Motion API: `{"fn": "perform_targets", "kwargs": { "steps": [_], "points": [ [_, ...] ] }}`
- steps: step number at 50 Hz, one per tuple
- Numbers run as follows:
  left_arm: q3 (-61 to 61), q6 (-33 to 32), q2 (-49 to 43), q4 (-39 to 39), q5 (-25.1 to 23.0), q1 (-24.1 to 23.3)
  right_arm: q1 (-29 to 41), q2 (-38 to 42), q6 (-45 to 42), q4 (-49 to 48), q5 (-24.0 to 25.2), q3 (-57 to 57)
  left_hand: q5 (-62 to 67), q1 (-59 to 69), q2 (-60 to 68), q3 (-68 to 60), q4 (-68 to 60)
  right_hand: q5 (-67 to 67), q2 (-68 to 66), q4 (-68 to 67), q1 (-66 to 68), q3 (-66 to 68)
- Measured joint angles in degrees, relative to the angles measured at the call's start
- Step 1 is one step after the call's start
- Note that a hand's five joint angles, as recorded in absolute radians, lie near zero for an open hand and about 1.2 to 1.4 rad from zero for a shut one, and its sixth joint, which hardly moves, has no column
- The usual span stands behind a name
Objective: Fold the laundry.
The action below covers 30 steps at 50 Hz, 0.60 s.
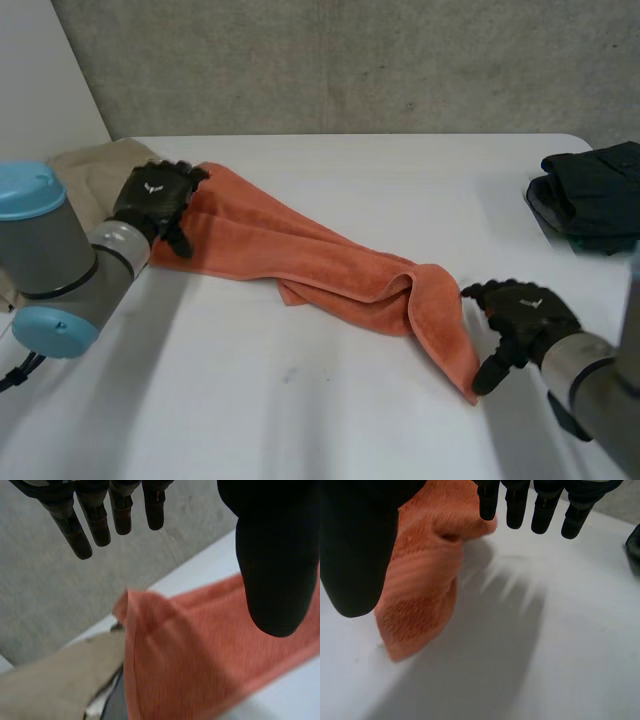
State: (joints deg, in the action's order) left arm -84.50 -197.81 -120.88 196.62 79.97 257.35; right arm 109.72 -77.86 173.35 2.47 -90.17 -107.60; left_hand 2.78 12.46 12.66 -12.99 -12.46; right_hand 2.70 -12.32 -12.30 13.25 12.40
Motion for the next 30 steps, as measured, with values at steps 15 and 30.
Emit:
{"fn": "perform_targets", "kwargs": {
  "steps": [15, 30],
  "points": [
    [1.02, -2.5, -5.04, -0.08, -4.71, 3.12, 4.81, 8.8, 7.09, -12.64, -5.49, 4.37, -0.01, 0.0, 0.0, 0.0, 0.0, 54.01, -54.75, -55.64, 50.71, 55.24],
    [-4.63, -0.3, -2.19, -0.08, -3.81, 2.17, 10.78, -8.01, -10.19, -5.09, -5.05, 24.91, -0.01, 0.0, 0.0, 0.0, 0.0, 54.75, -54.76, -56.16, 50.72, 55.57]
  ]
}}
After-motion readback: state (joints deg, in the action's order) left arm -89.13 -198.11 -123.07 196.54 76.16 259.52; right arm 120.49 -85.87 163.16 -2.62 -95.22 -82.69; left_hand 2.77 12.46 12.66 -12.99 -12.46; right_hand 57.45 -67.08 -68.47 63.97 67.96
